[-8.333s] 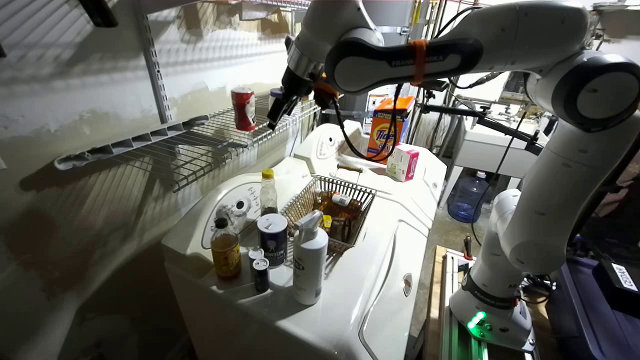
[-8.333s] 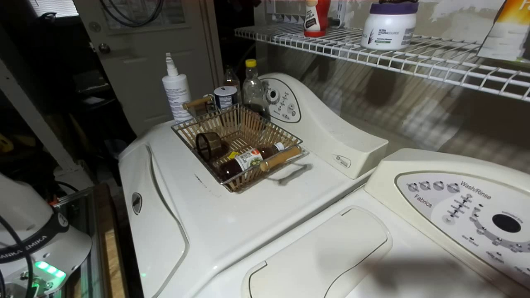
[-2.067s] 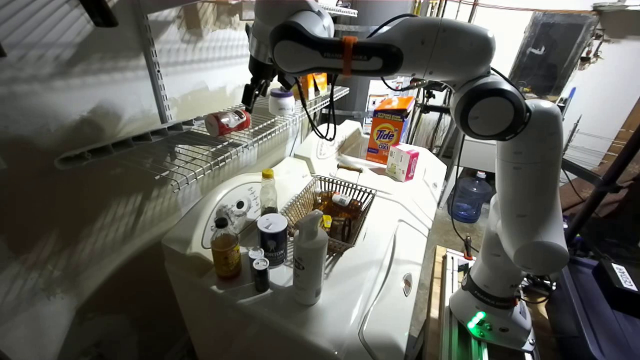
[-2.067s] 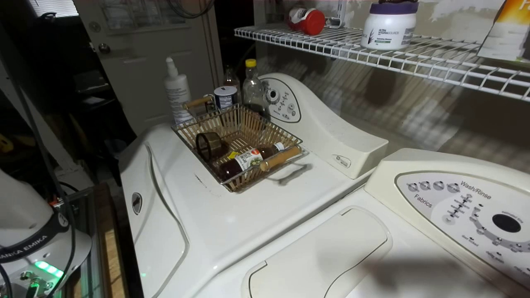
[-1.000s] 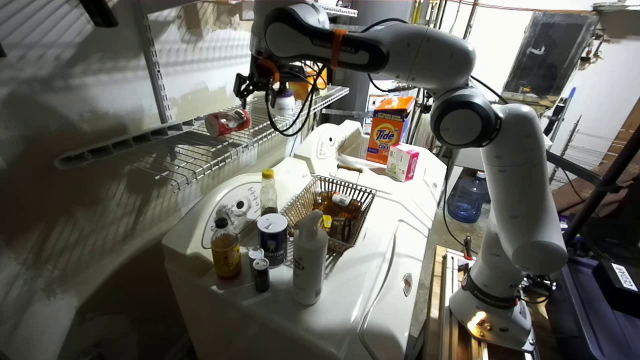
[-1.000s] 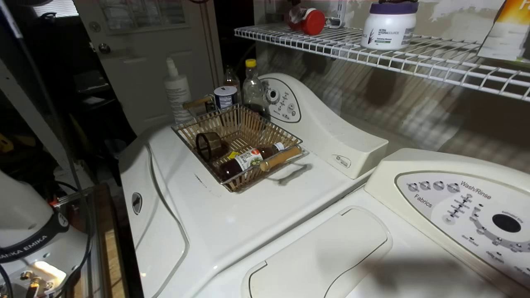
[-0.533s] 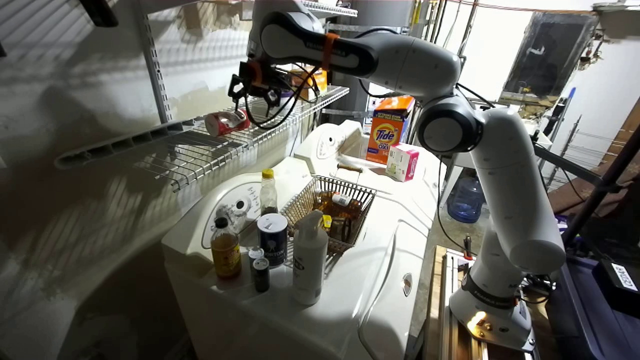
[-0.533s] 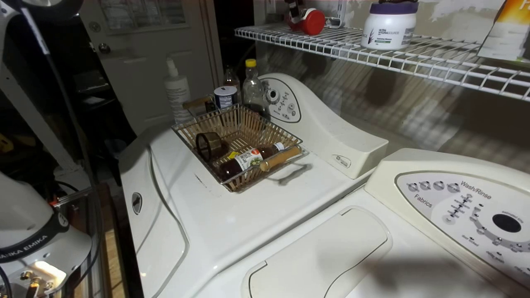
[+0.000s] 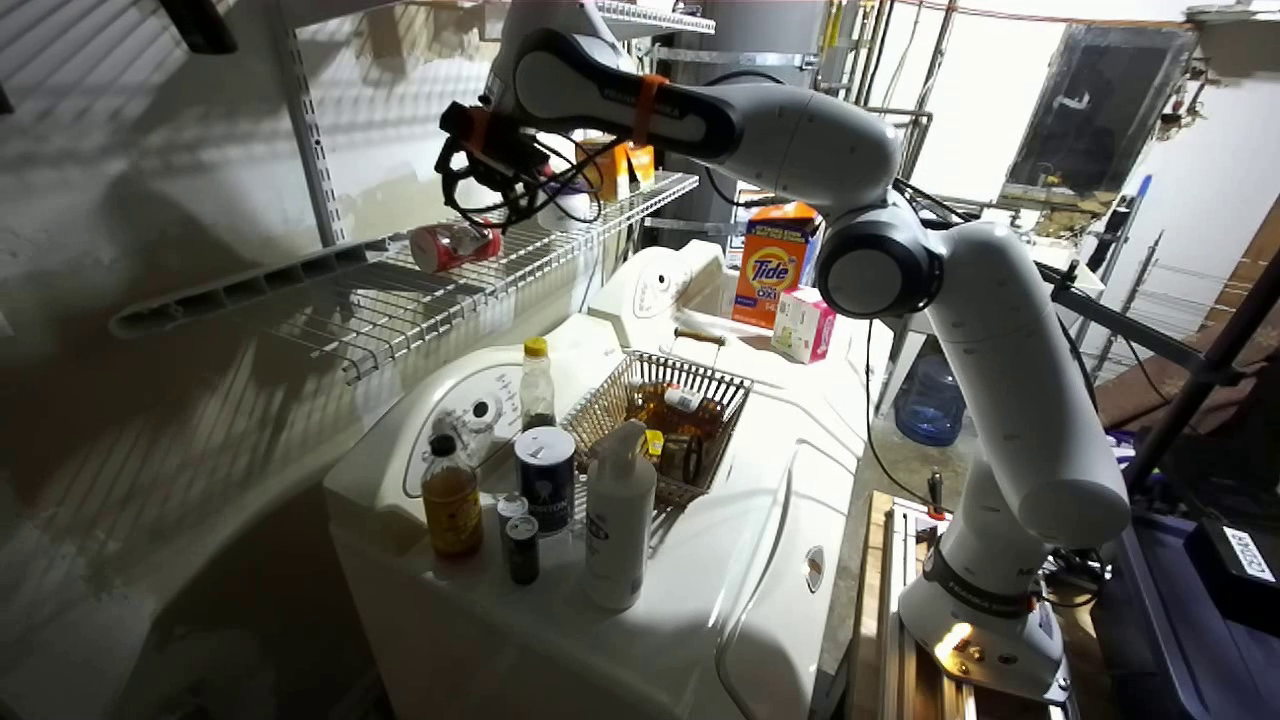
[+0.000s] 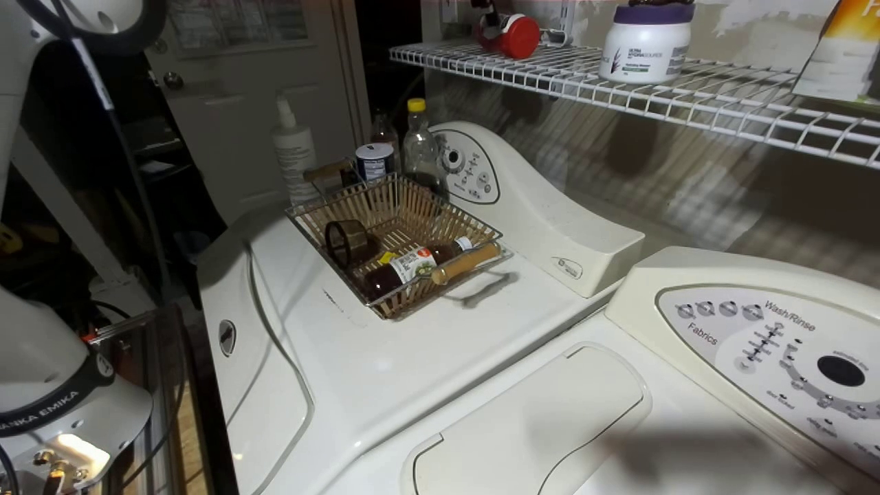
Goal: Put the red bottle bottom first on the metal rack
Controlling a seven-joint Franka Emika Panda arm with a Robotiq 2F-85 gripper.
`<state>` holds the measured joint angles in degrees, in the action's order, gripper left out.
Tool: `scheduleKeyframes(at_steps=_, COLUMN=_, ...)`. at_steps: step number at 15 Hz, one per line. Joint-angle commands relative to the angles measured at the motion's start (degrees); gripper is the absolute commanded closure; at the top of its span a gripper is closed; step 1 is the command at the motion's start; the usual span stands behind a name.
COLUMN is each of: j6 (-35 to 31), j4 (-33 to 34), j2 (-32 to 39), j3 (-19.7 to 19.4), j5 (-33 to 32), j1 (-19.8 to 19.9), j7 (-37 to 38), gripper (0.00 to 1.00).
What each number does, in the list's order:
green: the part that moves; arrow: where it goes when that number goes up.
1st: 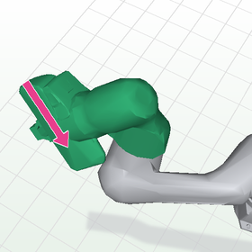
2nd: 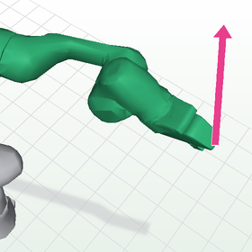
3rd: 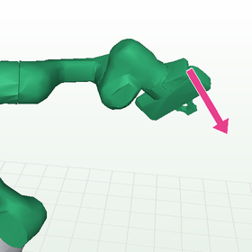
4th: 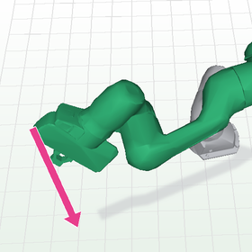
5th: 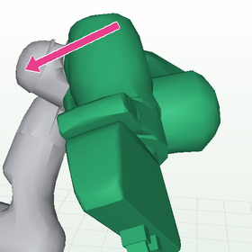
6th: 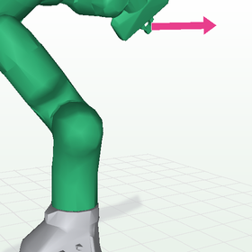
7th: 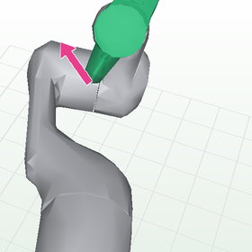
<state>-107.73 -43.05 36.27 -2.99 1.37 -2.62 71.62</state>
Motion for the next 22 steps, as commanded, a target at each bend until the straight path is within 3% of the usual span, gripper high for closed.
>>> scheduleKeyframes(at_steps=1, j6=-5.16, j4=3.73, j2=3.56, j3=-0.16, j5=1.39, j1=0.18, j7=6.69, gripper=0.00)
scheduleKeyframes(at_steps=15, j6=4.61, j4=5.43, j2=5.92, j3=-2.23, j5=-4.41, j1=-1.74, j7=5.49, gripper=0.00)
scheduleKeyframes(at_steps=17, j6=3.76, j4=5.85, j2=6.57, j3=-2.40, j5=-4.81, j1=-1.86, j7=5.48, gripper=0.28)
scheduleKeyframes(at_steps=19, j6=3.11, j4=6.51, j2=6.72, j3=-2.90, j5=-6.24, j1=-2.32, j7=5.14, gripper=0.42)
scheduleKeyframes(at_steps=20, j6=2.93, j4=6.69, j2=6.57, j3=-3.27, j5=-7.40, j1=-2.76, j7=4.74, gripper=0.48)
scheduleKeyframes(at_steps=22, j6=2.43, j4=6.39, j2=6.16, j3=-4.19, j5=-10.32, j1=-3.95, j7=3.84, gripper=0.49)
